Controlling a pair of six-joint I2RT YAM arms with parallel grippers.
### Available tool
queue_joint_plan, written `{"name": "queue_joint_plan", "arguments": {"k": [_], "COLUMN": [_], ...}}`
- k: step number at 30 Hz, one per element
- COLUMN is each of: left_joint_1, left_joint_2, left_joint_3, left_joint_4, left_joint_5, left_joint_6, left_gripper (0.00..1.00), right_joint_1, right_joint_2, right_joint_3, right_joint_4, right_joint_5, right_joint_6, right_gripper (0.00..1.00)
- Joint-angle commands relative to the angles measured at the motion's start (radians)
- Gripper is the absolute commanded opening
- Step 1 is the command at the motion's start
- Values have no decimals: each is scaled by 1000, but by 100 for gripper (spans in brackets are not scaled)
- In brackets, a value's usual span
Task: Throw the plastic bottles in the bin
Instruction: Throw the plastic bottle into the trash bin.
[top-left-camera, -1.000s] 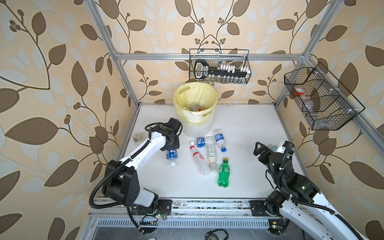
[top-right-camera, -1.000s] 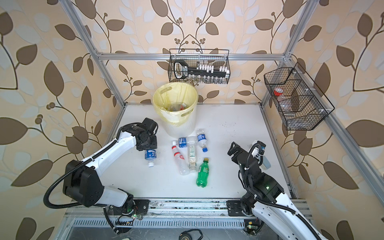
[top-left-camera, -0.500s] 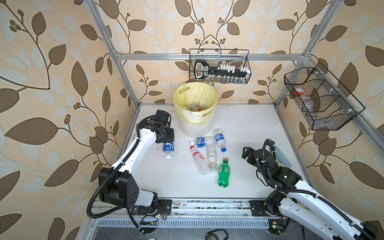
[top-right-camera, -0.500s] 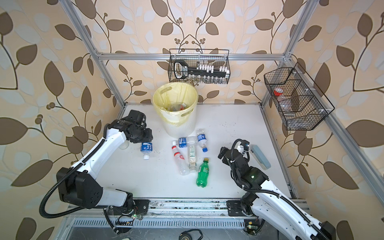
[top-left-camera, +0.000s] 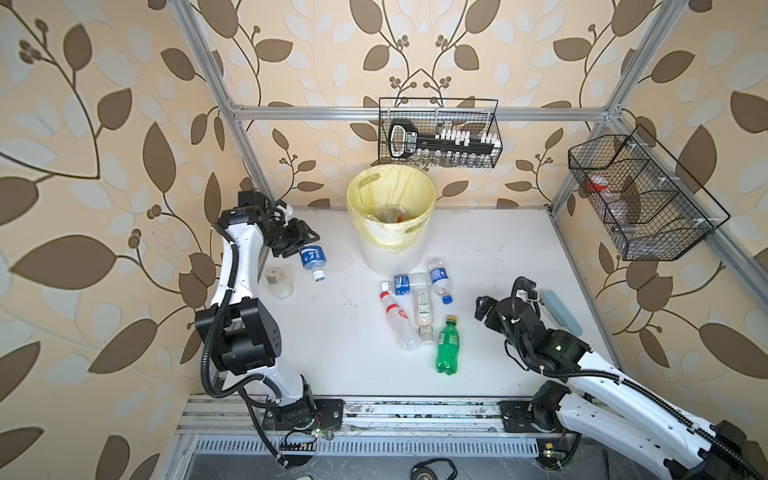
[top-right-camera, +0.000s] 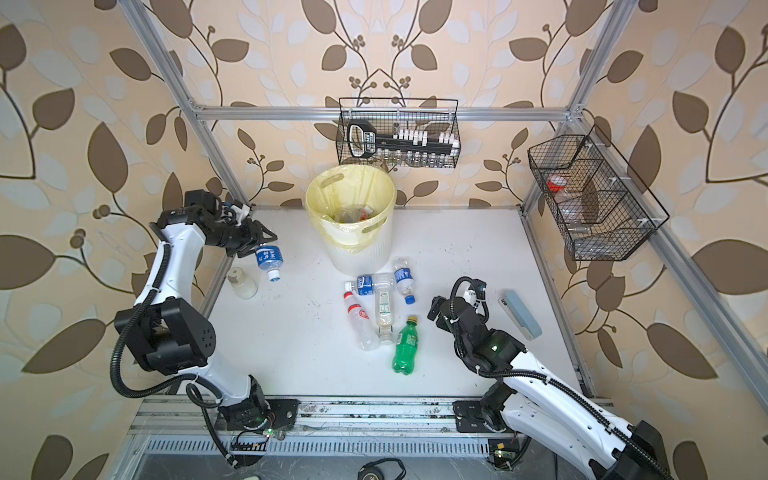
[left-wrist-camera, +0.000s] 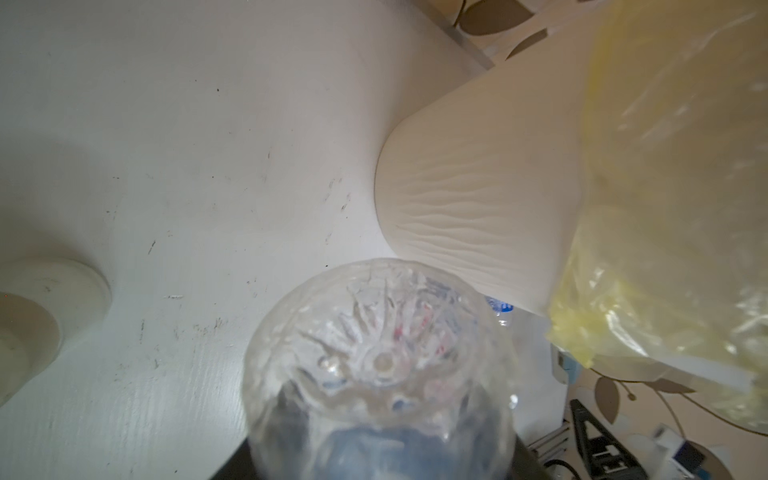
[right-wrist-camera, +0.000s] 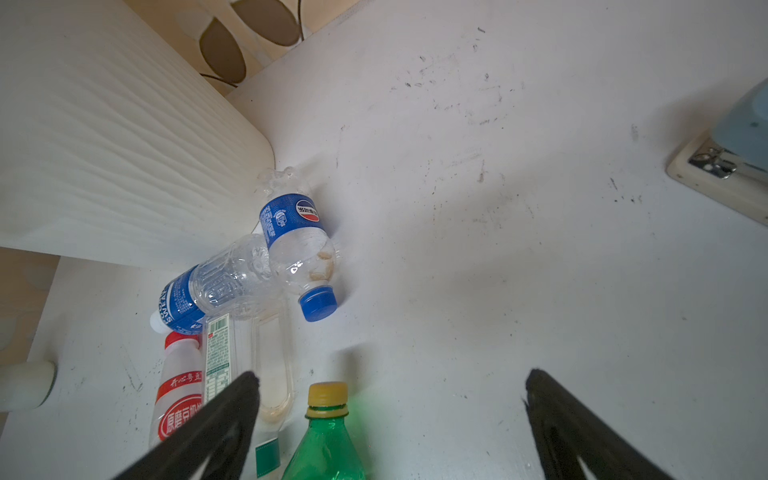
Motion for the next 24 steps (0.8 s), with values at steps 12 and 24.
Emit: {"name": "queue_joint_plan", "arguments": {"k": [12,24], "left_joint_1": [85,92], "left_joint_2": [-103,-236], "left_joint_3": [116,43], "left_joint_4": [29,150], "left_joint_5": [237,243], "left_joint_6": [-8,-118], "left_gripper": [12,16], "right_joint_1": [6,6], "right_joint_2": [-25,-45], "right_joint_3": [33,41], "right_joint_4": [-16,-30], "right_joint_5": [29,31], "right_joint_6": [-16,-29], "right_gripper": [100,100]}}
